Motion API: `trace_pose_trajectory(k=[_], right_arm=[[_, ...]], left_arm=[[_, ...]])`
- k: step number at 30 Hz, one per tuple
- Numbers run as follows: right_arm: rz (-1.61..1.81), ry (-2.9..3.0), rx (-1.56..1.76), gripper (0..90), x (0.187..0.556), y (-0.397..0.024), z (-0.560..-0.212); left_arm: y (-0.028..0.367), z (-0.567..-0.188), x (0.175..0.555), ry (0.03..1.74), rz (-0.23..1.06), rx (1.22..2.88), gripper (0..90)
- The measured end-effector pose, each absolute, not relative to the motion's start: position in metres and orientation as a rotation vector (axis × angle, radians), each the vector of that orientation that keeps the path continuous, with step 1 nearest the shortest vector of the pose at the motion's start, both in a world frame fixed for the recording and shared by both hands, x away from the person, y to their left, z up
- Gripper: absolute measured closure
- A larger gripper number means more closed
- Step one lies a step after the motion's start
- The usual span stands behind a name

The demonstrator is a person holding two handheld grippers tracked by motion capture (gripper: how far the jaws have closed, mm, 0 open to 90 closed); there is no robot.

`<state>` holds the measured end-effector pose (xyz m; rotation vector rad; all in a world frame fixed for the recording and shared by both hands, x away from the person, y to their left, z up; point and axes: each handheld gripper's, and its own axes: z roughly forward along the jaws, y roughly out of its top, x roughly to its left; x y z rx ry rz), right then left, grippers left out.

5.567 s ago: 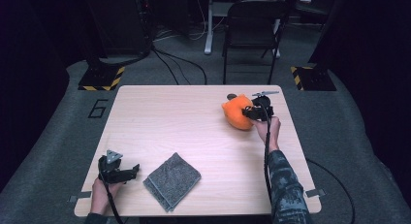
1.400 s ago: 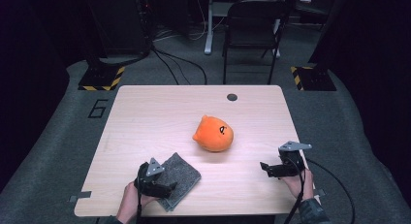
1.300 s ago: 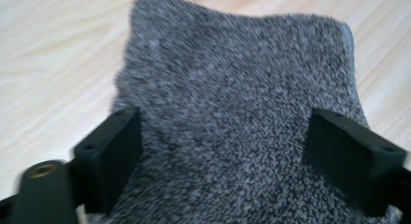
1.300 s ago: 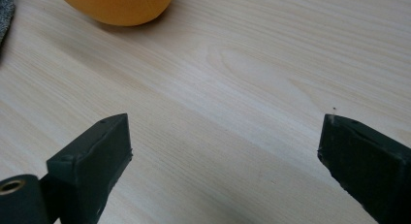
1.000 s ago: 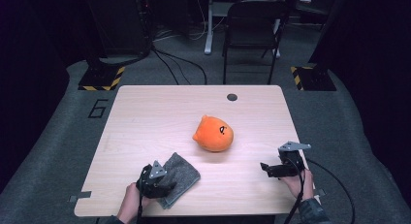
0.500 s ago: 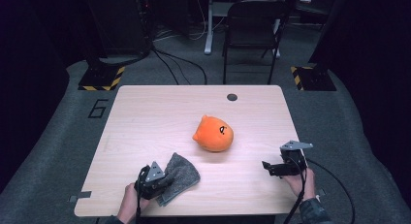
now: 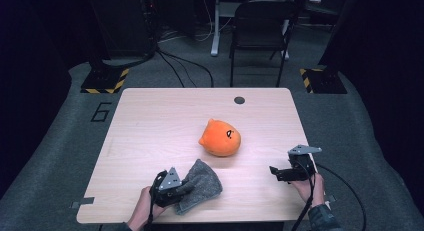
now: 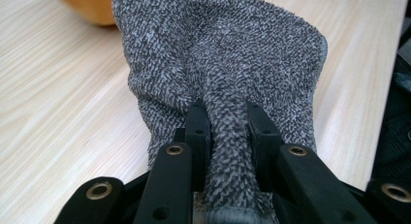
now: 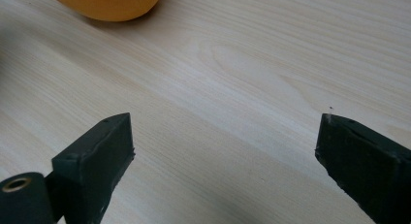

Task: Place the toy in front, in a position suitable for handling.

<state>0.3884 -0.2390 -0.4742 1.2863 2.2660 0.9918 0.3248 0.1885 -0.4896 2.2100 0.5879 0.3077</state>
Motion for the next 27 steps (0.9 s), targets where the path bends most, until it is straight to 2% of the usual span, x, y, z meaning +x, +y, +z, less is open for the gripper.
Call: trace_pose_trajectory(k=[21,27], right_arm=[[0.984,2.28,1.283,6.1,0.388,-0.236,-0.475],[0.98,2.286,1.286,6.2,0.389,-0.235,-0.475]], left_arm=[[0.13,-0.494,0.353,0.467,0.19,2.229,74.4],[0.101,-0.502,0.364,0.42,0.14,2.265,74.0]])
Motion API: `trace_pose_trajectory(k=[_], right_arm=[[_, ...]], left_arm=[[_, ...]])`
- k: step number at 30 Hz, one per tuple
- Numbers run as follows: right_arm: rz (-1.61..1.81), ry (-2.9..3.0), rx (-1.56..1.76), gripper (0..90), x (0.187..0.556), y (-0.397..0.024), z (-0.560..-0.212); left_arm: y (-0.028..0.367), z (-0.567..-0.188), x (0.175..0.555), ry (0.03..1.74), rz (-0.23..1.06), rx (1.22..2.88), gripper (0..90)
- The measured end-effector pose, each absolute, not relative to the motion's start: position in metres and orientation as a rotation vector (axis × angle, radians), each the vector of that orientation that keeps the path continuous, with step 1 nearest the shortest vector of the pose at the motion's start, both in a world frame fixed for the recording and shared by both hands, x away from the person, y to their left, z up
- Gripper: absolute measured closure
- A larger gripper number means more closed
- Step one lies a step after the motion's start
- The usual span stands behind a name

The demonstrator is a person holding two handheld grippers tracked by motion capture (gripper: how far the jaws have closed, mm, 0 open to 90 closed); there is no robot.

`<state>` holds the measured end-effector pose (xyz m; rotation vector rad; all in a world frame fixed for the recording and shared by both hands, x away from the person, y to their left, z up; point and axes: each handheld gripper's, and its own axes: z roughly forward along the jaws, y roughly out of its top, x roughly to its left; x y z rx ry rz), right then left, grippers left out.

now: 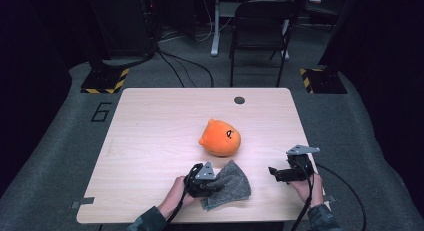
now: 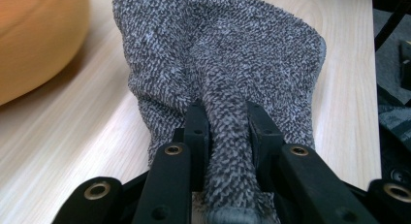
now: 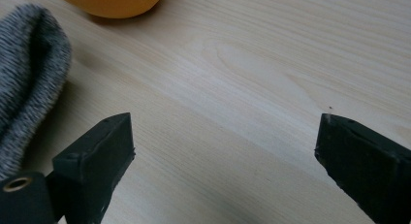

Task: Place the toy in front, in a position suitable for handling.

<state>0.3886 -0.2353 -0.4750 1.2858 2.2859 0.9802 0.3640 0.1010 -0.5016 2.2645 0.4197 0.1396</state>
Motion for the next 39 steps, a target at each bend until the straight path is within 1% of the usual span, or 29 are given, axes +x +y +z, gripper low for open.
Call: trace_pose_trajectory(k=[1,4,6,11,12,13,14,15,17,18,19,26,27,29,30,31,33,34,35,36,37,38,39], right_arm=[[0.98,2.286,1.286,6.2,0.389,-0.235,-0.475],[0.979,2.289,1.278,6.3,0.388,-0.234,-0.475],[0.98,2.287,1.277,6.3,0.388,-0.234,-0.475],[0.978,2.294,1.276,6.3,0.387,-0.235,-0.475],[0.978,2.294,1.276,6.3,0.387,-0.235,-0.475],[0.982,2.296,1.28,6.3,0.386,-0.235,-0.475],[0.982,2.296,1.28,6.3,0.386,-0.235,-0.475],[0.988,2.292,1.281,6.3,0.385,-0.234,-0.474],[0.991,2.297,1.268,6.4,0.385,-0.234,-0.474],[0.998,2.303,1.267,6.4,0.383,-0.232,-0.473],[1.003,2.303,1.265,6.4,0.383,-0.231,-0.473],[1.015,2.334,1.213,6.5,0.376,-0.219,-0.47],[1.015,2.334,1.213,6.5,0.376,-0.219,-0.47],[1.024,2.345,1.199,6.8,0.374,-0.214,-0.468],[1.032,2.336,1.187,7.1,0.374,-0.212,-0.468],[1.029,2.349,1.192,7.3,0.373,-0.211,-0.468],[1.034,2.358,1.175,7.3,0.373,-0.208,-0.468],[1.036,2.367,1.164,7.3,0.372,-0.204,-0.468],[1.036,2.367,1.164,7.3,0.372,-0.204,-0.468],[1.038,2.372,1.165,7.4,0.371,-0.201,-0.467],[1.046,2.378,1.159,7.6,0.37,-0.196,-0.467],[1.06,2.381,1.155,7.5,0.37,-0.193,-0.467],[1.063,2.389,1.148,7.4,0.369,-0.189,-0.466]], left_arm=[[0.101,-0.502,0.364,0.42,0.14,2.265,73.8],[0.085,-0.507,0.368,0.409,0.106,2.285,72.3],[0.077,-0.509,0.368,0.406,0.107,2.292,69.0],[0.073,-0.507,0.369,0.4,0.11,2.313,47.8],[0.074,-0.506,0.369,0.399,0.118,2.321,47.8],[0.076,-0.505,0.368,0.408,0.108,2.307,40.8],[0.077,-0.503,0.368,0.412,0.114,2.302,40.8],[0.081,-0.497,0.367,0.41,0.128,2.284,34.7],[0.083,-0.495,0.366,0.418,0.136,2.27,33.0],[0.087,-0.491,0.364,0.423,0.146,2.264,29.4],[0.094,-0.487,0.361,0.429,0.148,2.25,28.1],[0.119,-0.481,0.354,0.49,0.184,2.223,19.6],[0.122,-0.481,0.354,0.505,0.186,2.217,19.6],[0.137,-0.481,0.351,0.557,0.207,2.202,15.7],[0.137,-0.481,0.351,0.557,0.207,2.202,14.9],[0.148,-0.482,0.35,0.595,0.214,2.187,14.4],[0.154,-0.482,0.349,0.621,0.221,2.176,14.1],[0.165,-0.481,0.349,0.671,0.239,2.152,11.1],[0.165,-0.481,0.349,0.671,0.239,2.152,9.1],[0.171,-0.48,0.348,0.693,0.252,2.136,9.1],[0.181,-0.479,0.347,0.728,0.282,2.111,6.6],[0.181,-0.479,0.347,0.728,0.282,2.111,5.8],[0.193,-0.48,0.347,0.771,0.313,2.095,5.4]])
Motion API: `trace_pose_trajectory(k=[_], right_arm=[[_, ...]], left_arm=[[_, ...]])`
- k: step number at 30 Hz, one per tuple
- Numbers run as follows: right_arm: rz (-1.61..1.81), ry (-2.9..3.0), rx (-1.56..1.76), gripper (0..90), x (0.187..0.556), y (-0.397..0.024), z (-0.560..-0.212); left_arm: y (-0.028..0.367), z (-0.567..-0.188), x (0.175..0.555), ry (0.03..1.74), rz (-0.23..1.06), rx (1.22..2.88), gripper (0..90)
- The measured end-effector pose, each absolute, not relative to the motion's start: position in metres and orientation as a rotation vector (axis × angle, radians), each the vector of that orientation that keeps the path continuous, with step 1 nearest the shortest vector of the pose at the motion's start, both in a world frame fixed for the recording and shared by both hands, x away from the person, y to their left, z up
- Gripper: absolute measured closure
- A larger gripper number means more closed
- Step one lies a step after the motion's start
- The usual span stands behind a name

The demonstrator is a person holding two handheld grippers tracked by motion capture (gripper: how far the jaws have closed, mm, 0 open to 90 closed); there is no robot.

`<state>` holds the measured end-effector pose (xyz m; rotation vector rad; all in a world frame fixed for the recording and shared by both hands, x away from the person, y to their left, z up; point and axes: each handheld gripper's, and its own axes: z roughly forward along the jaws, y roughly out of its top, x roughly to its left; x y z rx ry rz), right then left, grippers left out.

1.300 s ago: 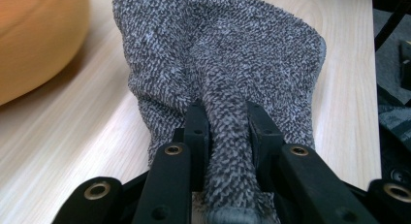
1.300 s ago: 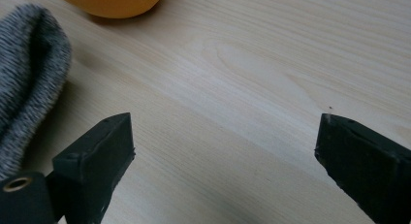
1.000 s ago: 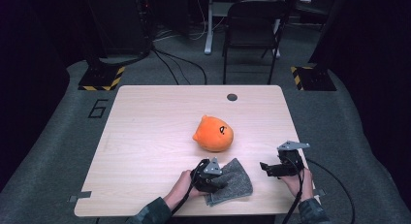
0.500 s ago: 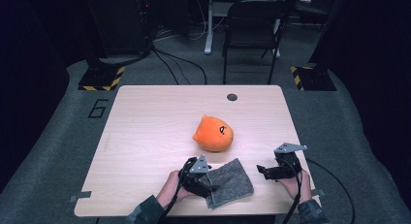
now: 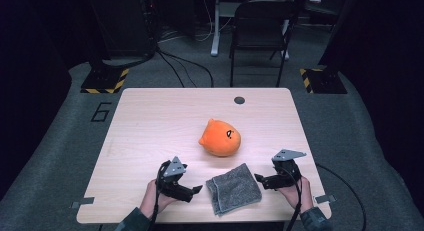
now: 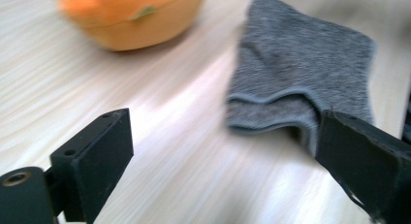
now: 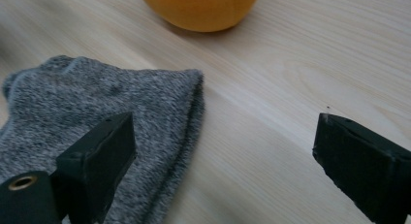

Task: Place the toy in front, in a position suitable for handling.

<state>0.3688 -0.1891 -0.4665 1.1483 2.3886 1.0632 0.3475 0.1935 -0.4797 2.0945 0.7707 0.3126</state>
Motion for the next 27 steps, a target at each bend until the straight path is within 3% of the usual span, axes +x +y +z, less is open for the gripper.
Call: trace_pose_trajectory(k=[8,16,22,25,27], right_arm=[[1.075,2.475,1.054,6.8,0.36,-0.154,-0.465],[1.017,2.564,0.925,4.6,0.351,-0.112,-0.472],[0.912,2.603,0.879,4.4,0.352,-0.096,-0.486],[0.843,2.622,0.844,14.9,0.355,-0.093,-0.495],[0.825,2.634,0.835,16.7,0.356,-0.093,-0.496]], left_arm=[[0.239,-0.493,0.371,0.989,0.483,2.029,0.2],[0.257,-0.509,0.39,1.123,0.448,1.992,0.2],[0.256,-0.512,0.392,1.131,0.441,2.003,0.9],[0.257,-0.514,0.394,1.139,0.428,1.996,1.6],[0.257,-0.515,0.395,1.145,0.423,1.995,1.9]])
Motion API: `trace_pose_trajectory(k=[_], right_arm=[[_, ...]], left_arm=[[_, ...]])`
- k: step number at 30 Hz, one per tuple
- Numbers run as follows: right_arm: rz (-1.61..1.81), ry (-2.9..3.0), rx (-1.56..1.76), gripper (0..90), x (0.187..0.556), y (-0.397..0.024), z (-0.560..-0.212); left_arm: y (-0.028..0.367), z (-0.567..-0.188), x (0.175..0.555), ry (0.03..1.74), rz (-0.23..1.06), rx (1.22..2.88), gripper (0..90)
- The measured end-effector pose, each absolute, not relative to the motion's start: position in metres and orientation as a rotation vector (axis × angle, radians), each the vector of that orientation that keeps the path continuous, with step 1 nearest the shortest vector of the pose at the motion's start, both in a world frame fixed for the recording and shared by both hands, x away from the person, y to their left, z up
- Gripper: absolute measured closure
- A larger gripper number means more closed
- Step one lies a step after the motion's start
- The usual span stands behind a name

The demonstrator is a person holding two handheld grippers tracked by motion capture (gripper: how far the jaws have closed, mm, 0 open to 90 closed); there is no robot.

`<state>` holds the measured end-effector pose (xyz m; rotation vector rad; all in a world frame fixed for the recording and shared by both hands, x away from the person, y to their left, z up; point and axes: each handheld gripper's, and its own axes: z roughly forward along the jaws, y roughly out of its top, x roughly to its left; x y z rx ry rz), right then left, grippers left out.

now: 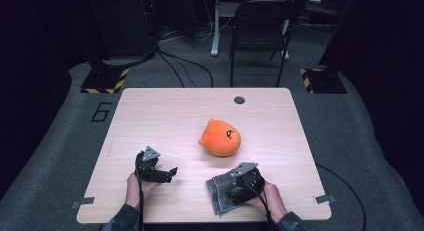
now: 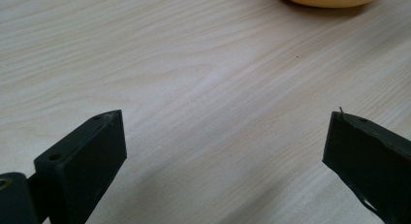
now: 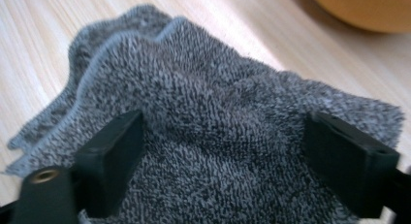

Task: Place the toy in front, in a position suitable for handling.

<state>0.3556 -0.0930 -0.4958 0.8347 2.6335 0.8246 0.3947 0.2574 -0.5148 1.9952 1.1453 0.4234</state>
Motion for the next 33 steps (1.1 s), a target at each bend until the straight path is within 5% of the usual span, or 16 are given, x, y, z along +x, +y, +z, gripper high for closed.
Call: trace_pose_trajectory(k=[8,16,33], right_arm=[[0.805,2.694,0.803,35.4,0.358,-0.093,-0.503],[0.831,2.696,0.81,69.1,0.359,-0.098,-0.502],[0.855,2.624,0.897,74.4,0.358,-0.122,-0.489]], left_arm=[[0.258,-0.52,0.397,1.157,0.393,2.002,4.0],[0.26,-0.525,0.401,1.197,0.367,1.99,9.8],[0.256,-0.528,0.4,1.159,0.412,2.032,7.3]])
